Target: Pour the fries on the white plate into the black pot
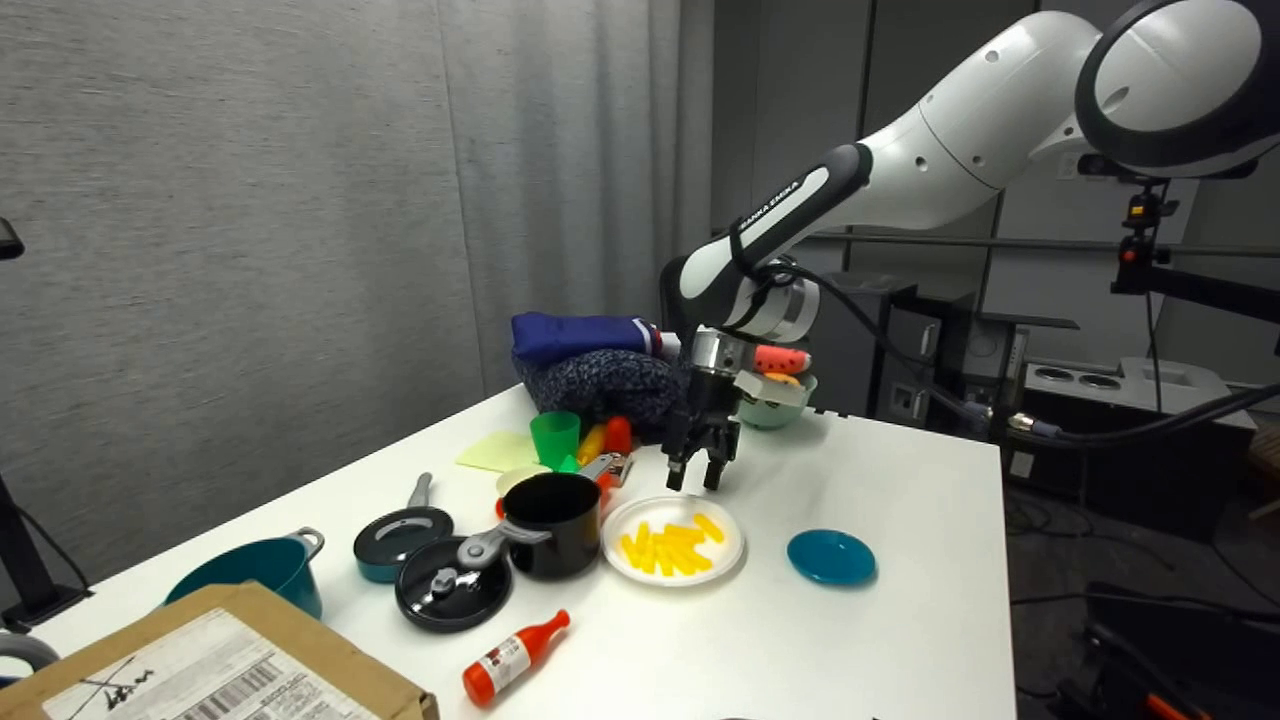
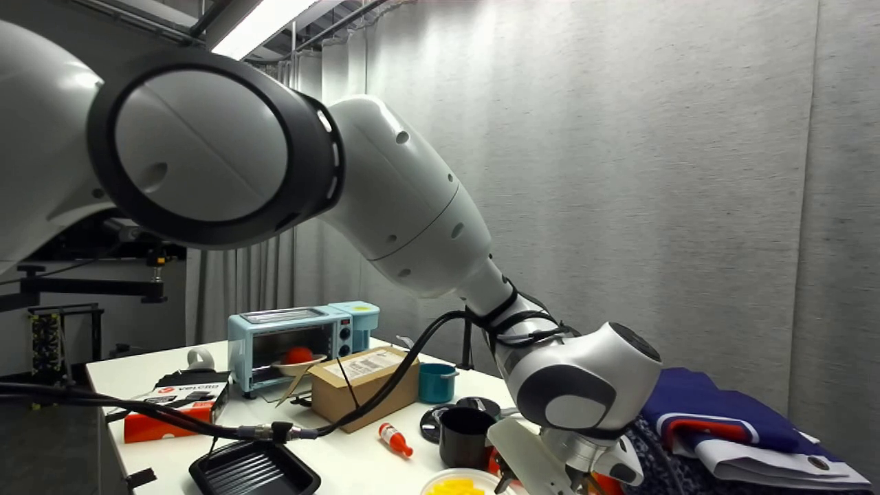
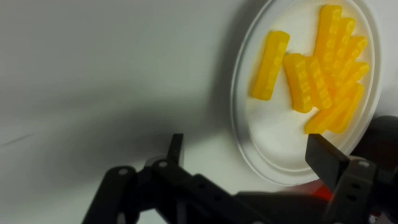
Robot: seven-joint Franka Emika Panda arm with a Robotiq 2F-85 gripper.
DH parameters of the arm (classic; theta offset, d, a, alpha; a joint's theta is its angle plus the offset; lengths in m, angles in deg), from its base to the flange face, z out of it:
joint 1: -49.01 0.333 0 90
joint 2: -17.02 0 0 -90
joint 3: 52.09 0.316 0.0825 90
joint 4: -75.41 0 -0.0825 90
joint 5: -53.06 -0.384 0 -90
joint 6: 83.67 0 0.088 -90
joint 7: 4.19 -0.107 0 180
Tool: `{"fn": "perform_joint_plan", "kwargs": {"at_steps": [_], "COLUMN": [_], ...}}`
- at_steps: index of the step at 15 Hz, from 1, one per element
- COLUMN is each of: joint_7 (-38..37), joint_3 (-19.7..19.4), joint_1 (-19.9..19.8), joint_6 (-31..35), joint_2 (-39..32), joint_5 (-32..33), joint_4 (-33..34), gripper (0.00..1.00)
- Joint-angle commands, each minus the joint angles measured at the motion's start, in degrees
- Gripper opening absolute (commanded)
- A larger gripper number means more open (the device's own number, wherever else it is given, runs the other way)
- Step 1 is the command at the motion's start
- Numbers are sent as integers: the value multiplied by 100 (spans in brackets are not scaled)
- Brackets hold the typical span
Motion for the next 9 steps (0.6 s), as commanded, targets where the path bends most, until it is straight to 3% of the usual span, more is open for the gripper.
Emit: {"fn": "perform_joint_plan", "kwargs": {"at_steps": [1, 9], "joint_7": [347, 331], "joint_3": [176, 149], "joint_1": [-226, -281], "joint_6": [-484, -1025], "joint_2": [-292, -501], "joint_5": [-387, -699], "joint_4": [465, 783], "gripper": [100, 100]}}
